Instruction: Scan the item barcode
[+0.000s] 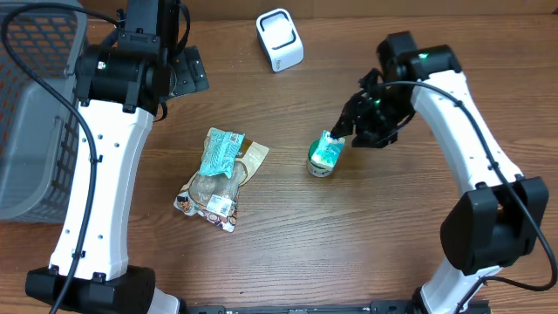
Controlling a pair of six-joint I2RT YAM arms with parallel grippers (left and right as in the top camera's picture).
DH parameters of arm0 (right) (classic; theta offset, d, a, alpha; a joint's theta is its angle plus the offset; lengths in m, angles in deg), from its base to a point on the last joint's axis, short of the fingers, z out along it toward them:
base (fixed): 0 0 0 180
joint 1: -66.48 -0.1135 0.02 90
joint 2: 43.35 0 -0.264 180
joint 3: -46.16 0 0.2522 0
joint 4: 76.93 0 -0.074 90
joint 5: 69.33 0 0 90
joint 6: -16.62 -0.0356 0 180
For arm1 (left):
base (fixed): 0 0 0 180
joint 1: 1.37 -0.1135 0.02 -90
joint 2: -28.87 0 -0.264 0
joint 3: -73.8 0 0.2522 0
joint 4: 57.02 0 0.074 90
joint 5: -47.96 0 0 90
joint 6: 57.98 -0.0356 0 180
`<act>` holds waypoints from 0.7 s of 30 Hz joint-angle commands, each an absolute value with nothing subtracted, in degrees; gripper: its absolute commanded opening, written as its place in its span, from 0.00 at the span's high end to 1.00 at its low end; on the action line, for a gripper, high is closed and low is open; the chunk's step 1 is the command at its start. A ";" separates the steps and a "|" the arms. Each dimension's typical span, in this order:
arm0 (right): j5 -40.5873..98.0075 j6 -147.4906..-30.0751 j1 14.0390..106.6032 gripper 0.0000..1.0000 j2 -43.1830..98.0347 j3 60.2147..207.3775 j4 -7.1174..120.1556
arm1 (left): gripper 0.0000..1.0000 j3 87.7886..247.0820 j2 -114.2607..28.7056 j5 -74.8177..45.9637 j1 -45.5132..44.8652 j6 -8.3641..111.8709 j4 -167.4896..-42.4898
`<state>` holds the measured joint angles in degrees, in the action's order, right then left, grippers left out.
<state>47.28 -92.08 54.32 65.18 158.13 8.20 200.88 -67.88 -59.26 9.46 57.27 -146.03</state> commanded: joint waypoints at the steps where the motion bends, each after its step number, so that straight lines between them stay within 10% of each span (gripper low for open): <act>1: 46.25 -96.98 52.29 0.53 64.09 158.51 7.83 | 0.00 202.03 -66.63 -60.06 9.52 56.40 -145.96; 16: 35.69 -106.86 48.22 0.55 64.09 158.48 6.81 | 0.00 202.03 -66.61 -60.06 9.52 56.42 -145.96; 21: 35.67 -106.84 48.22 0.41 64.09 158.48 6.83 | 0.00 202.03 -66.63 -60.06 9.52 56.42 -145.96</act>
